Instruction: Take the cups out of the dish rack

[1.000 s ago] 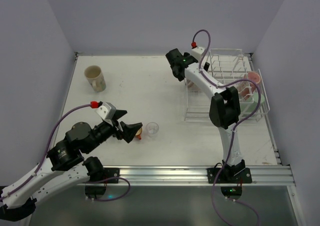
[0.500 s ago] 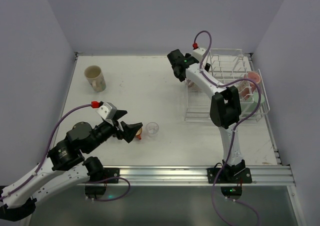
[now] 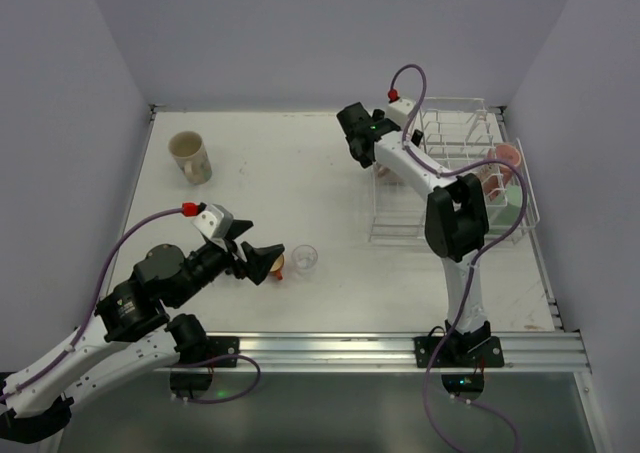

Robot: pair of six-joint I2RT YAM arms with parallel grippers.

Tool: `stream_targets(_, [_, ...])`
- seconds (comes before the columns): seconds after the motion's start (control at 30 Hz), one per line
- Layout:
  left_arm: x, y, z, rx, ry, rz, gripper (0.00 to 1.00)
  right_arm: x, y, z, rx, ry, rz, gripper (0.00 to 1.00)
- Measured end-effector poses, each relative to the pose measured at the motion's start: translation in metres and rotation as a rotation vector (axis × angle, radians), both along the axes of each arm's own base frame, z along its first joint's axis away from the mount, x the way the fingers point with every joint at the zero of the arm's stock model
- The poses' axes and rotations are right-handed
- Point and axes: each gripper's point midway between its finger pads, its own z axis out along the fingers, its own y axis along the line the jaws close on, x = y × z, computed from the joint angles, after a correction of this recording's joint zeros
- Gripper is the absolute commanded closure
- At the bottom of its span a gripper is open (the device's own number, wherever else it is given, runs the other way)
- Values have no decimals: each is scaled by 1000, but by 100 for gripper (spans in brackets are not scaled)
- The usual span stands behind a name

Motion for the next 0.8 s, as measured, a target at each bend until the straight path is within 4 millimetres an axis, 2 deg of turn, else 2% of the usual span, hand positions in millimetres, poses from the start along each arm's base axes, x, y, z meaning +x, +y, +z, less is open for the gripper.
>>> stream_targets(0.13, [0, 0, 0, 0, 0, 0, 2, -6, 4, 2, -24, 11, 18, 52])
stream_targets(0.47, [1, -1, -1, 5, 3, 0, 2, -24, 32, 18, -138, 22, 110, 55])
stream_targets(0.57, [1, -2, -2, 8, 6, 0, 2, -26, 30, 19, -184, 22, 115, 59])
stream_targets(0.8, [2, -3, -4, 16, 12, 0, 2, -33, 12, 11, -176, 20, 117, 59])
